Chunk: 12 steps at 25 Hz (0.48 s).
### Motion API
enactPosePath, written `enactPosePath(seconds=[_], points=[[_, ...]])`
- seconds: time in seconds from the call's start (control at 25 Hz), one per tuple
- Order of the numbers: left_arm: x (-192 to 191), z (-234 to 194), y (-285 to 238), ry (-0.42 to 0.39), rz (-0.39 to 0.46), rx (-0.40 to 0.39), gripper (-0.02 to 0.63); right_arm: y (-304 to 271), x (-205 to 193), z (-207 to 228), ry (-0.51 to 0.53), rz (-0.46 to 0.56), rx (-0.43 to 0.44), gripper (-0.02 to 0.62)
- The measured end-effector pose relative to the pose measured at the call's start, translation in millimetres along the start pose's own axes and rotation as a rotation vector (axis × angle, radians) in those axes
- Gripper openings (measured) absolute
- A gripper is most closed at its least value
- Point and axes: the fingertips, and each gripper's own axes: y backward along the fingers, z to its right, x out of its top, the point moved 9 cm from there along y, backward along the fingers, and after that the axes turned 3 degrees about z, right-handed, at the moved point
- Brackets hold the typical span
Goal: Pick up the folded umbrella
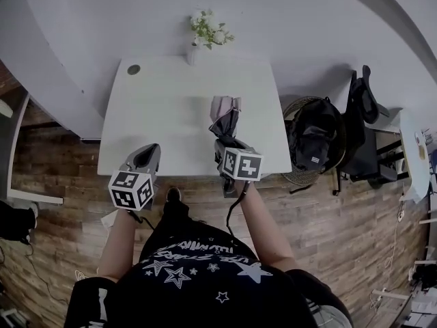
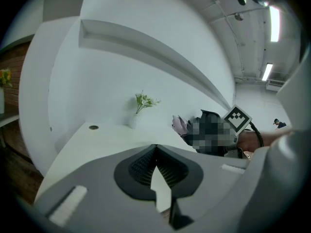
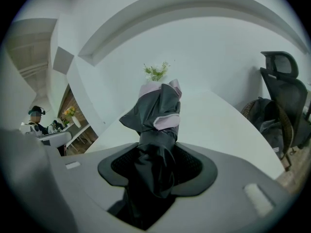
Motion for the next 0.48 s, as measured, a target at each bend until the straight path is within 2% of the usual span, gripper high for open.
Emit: enactPosePath(seconds=[0.48], points=[[-23, 32, 41, 0.012, 0.012, 0.027, 0.000, 44, -34, 2, 0.026, -0.007, 0.031, 0.232]])
